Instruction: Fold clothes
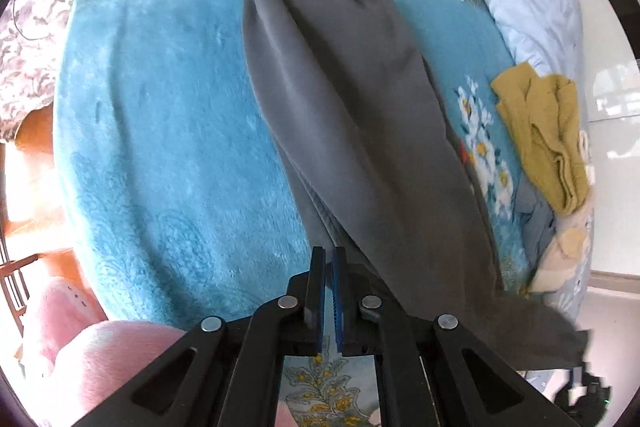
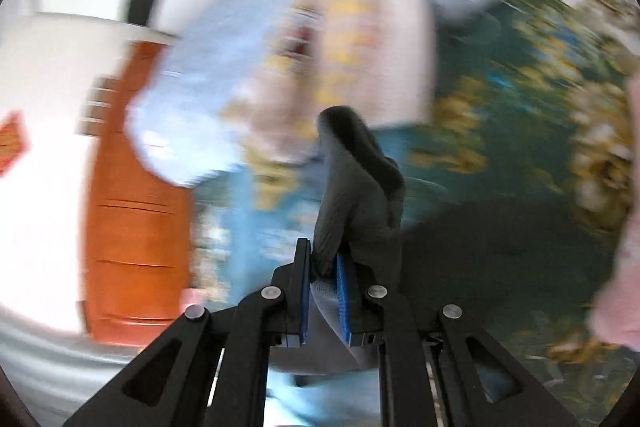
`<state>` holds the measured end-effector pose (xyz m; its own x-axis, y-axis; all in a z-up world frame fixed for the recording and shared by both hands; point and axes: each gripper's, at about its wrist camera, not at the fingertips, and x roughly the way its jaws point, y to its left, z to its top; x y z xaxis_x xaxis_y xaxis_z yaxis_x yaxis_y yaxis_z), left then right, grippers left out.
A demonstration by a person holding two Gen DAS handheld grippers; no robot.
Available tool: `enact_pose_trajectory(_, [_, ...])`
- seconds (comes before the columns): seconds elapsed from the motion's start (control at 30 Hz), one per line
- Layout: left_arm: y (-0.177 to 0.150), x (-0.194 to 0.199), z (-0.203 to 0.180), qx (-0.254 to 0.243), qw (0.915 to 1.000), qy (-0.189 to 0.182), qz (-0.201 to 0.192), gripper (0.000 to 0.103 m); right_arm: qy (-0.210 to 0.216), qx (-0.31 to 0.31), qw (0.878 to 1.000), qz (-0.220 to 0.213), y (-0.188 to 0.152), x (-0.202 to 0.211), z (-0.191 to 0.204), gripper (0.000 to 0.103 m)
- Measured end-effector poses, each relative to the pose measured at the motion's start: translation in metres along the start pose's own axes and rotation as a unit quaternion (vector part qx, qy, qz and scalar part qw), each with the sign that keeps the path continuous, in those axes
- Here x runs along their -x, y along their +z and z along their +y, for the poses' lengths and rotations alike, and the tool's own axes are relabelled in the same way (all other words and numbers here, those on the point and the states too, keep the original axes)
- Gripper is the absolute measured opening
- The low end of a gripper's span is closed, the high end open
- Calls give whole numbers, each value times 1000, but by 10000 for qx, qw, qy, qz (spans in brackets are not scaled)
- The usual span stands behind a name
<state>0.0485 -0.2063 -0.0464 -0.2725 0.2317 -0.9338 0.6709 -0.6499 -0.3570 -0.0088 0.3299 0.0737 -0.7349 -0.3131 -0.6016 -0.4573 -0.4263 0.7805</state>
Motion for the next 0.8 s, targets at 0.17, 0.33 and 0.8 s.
enact_pose_trajectory(0.17, [7, 0, -2, -79, 9998, -126, -114, 5, -566, -286, 9977, -249, -11, 12, -51, 12])
enact_pose_trajectory(0.33, [4, -8, -19, -367, 9983, -454, -82, 5, -1540, -840, 9841, 266, -33, -11, -136, 12])
enact_pose_trajectory(0.8, [17, -63, -39, -454, 9974, -529, -173, 8, -1522, -576, 9840, 730, -85, -21, -143, 64])
